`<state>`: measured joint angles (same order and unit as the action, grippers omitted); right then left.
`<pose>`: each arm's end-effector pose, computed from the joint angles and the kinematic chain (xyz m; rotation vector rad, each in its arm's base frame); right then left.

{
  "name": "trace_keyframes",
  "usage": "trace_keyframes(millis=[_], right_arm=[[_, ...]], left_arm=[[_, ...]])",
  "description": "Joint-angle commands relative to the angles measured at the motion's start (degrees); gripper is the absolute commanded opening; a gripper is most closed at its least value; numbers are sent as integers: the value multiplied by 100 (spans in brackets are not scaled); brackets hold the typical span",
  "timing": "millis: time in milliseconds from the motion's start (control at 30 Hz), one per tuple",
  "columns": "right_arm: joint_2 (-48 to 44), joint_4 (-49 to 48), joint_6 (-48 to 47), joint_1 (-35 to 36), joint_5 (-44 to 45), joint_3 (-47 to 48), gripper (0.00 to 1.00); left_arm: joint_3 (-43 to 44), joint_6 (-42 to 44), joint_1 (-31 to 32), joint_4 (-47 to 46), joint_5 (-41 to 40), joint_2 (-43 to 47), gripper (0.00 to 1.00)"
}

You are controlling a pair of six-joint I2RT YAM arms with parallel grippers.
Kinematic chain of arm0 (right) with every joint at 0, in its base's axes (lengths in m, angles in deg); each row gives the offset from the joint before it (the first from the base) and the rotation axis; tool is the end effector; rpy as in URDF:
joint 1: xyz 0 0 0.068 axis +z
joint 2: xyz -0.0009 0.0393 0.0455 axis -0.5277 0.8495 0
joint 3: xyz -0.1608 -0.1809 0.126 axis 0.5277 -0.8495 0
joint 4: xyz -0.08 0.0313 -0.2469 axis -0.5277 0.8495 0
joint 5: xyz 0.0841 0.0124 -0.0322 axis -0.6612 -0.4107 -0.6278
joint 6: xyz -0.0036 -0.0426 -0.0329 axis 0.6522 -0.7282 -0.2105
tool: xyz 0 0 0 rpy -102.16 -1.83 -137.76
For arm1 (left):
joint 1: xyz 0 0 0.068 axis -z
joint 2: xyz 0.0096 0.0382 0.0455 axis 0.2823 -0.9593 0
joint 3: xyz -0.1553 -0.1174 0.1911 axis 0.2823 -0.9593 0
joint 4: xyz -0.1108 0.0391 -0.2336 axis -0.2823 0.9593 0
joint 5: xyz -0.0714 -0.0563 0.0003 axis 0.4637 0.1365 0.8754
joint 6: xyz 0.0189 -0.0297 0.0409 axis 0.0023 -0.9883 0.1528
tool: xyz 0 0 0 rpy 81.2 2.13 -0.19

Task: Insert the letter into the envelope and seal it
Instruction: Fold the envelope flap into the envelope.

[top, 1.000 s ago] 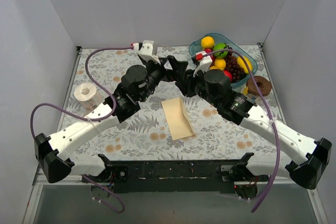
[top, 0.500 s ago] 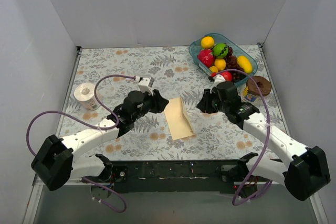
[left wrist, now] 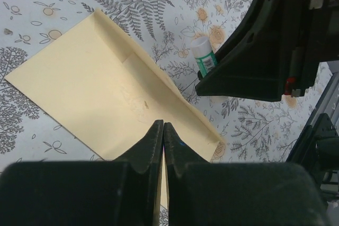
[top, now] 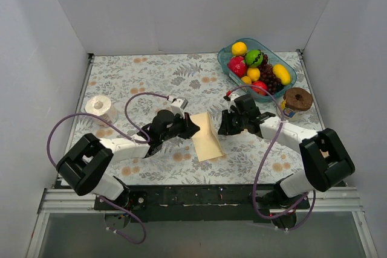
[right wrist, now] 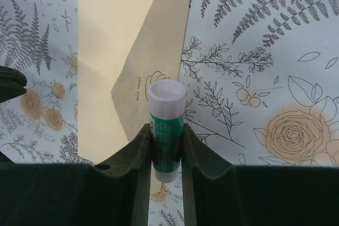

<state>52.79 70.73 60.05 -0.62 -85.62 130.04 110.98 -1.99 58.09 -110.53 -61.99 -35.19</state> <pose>0.2418 0.1547 0.1933 -0.3743 2.3968 0.6422 0.2090 -0.1940 0.1830 -0.3581 2.2110 -1.3182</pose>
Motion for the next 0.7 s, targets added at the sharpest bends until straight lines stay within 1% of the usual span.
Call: trace_keyframes(millis=[0,167,467,667], right_arm=[[360,-498,-64,-37,-336,235,1],[571,-578,-11,-29,-547,279,1],[563,-429,-20,-29,-749,340,1],[580,-516,50,-20,-987,261,1]], left_arm=[[-186,-56,-3,-538,395,-246,0],[-502,-223,-3,-837,255,-536,0],[-679,-355,6,-1338,421,-1230,0],[-784,-416,6,-1497,483,-1354,0]])
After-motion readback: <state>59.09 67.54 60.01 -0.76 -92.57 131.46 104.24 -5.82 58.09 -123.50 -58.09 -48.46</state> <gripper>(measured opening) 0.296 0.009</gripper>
